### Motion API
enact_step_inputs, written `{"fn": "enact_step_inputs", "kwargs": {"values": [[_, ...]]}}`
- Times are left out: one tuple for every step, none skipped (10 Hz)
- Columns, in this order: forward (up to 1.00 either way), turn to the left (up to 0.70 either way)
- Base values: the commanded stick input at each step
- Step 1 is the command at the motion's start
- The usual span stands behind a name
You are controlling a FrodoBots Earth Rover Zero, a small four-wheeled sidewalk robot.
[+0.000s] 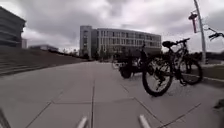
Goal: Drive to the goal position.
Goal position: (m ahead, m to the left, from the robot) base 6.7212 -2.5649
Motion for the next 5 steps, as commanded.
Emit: {"fn": "enact_step_inputs", "kwargs": {"values": [[0.50, 0.01], [0.50, 0.01], [0.50, 0.01], [0.50, 0.01], [0.50, 0.01]]}}
